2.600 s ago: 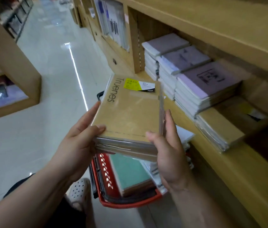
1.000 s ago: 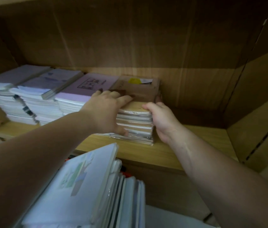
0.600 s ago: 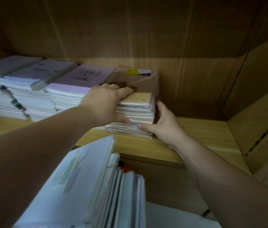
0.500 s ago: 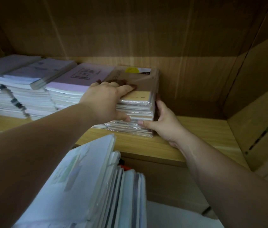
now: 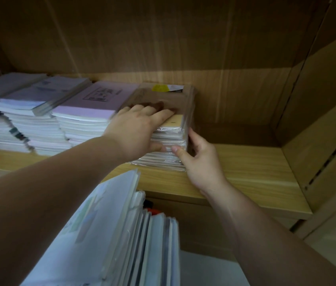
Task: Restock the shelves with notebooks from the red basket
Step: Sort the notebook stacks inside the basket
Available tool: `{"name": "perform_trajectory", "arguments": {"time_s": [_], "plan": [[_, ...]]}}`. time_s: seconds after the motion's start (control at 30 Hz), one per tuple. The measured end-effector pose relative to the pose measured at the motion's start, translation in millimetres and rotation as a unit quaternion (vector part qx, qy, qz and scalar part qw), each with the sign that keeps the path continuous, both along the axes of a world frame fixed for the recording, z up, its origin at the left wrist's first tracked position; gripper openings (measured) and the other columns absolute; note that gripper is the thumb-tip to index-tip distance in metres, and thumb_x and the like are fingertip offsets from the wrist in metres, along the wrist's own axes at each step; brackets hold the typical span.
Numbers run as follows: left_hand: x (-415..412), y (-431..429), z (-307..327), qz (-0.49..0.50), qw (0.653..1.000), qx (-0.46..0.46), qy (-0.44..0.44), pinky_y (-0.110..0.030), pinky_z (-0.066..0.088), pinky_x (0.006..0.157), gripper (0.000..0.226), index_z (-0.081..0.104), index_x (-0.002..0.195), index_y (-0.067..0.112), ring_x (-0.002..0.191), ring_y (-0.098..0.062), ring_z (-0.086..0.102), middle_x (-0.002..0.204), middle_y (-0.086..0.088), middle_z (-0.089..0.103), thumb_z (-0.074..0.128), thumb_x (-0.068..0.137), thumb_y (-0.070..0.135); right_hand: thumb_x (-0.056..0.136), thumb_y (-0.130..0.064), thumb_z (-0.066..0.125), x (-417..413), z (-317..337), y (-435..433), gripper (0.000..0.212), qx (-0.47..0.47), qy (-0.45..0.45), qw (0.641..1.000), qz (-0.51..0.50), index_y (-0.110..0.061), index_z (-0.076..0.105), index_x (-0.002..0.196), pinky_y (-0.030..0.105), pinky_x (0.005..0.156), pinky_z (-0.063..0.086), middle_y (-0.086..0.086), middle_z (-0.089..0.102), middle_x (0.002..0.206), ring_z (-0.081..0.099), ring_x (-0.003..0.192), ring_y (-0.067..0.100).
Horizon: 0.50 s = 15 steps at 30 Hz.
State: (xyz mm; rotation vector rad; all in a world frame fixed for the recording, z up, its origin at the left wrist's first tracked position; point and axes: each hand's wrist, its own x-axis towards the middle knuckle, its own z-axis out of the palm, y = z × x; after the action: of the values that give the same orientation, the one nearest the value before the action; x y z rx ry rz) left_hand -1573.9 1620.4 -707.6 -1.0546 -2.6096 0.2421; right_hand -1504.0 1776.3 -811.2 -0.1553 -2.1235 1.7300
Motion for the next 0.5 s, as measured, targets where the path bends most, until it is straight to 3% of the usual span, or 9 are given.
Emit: {"name": "perform_trajectory", "arguments": {"time_s": [0.07, 0.17, 0.23, 0.3, 0.37, 0.43, 0.5], "plan": [[0, 3, 0, 0.009, 1.0, -0.004, 0.001, -0.044, 0.035, 0.11, 0.091, 0.013, 0.158, 0.039, 0.138, -0.028, 0.041, 0.157, 0.0, 0.038, 0.061, 0.085, 0.066, 0.084, -0.05, 0.067, 0, 4, 1, 0.08, 0.026, -0.031, 0.999, 0.033, -0.032, 0.037, 0.156, 0.041, 0.11, 0.048, -0.01, 0.062, 0.14, 0.059, 0.128, 0.008], [2, 7, 0, 0.019, 1.0, -0.004, -0.003, -0.046, 0.033, 0.111, 0.092, 0.013, 0.158, 0.039, 0.138, -0.028, 0.04, 0.157, -0.001, 0.038, 0.064, 0.085, 0.064, 0.097, -0.021, 0.064, 9, 12, 13, 0.076, -0.074, -0.091, 0.987, 0.108, -0.03, 0.024, 0.161, 0.034, 0.117, 0.038, -0.017, 0.057, 0.141, 0.054, 0.128, 0.005], [5, 6, 0, 0.025, 1.0, -0.004, 0.007, -0.049, 0.031, 0.113, 0.094, 0.015, 0.157, 0.041, 0.137, -0.03, 0.04, 0.154, -0.003, 0.04, 0.065, 0.082, 0.066, 0.1, -0.01, 0.057, 16, 15, 19, 0.067, -0.151, -0.106, 0.978, 0.093, -0.024, 0.03, 0.159, 0.033, 0.119, 0.034, -0.018, 0.058, 0.135, 0.053, 0.125, 0.003], [9, 2, -2, 0.035, 0.999, -0.008, 0.032, -0.056, 0.027, 0.114, 0.099, 0.013, 0.156, 0.044, 0.135, -0.033, 0.038, 0.151, -0.004, 0.04, 0.065, 0.076, 0.072, 0.098, -0.006, 0.052, 21, 17, 19, 0.057, -0.202, -0.11, 0.972, 0.057, -0.018, 0.043, 0.153, 0.039, 0.121, 0.033, -0.007, 0.06, 0.138, 0.052, 0.131, 0.011], [12, -1, -6, 0.046, 0.998, -0.011, 0.039, -0.06, 0.023, 0.114, 0.106, 0.007, 0.156, 0.047, 0.134, -0.035, 0.036, 0.151, -0.004, 0.038, 0.065, 0.072, 0.076, 0.097, 0.001, 0.046, 24, 19, 15, 0.053, -0.237, -0.117, 0.963, 0.048, -0.013, 0.049, 0.148, 0.04, 0.117, 0.039, -0.005, 0.067, 0.121, 0.059, 0.123, 0.014], [12, -2, -11, 0.043, 0.999, -0.005, 0.027, -0.06, 0.024, 0.114, 0.105, 0.002, 0.156, 0.049, 0.135, -0.033, 0.036, 0.152, -0.002, 0.037, 0.063, 0.075, 0.075, 0.093, 0.001, 0.046, 27, 17, 7, 0.058, -0.222, -0.128, 0.965, 0.052, -0.016, 0.05, 0.148, 0.04, 0.117, 0.04, -0.006, 0.069, 0.118, 0.061, 0.119, 0.013], [8, -1, -13, 0.033, 0.999, 0.012, 0.021, -0.057, 0.028, 0.112, 0.097, 0.004, 0.155, 0.05, 0.136, -0.032, 0.037, 0.153, -0.001, 0.038, 0.062, 0.08, 0.071, 0.086, -0.008, 0.048, 29, 13, 1, 0.065, -0.17, -0.129, 0.975, 0.063, -0.025, 0.051, 0.148, 0.041, 0.119, 0.037, -0.007, 0.066, 0.133, 0.058, 0.126, 0.012]]}}
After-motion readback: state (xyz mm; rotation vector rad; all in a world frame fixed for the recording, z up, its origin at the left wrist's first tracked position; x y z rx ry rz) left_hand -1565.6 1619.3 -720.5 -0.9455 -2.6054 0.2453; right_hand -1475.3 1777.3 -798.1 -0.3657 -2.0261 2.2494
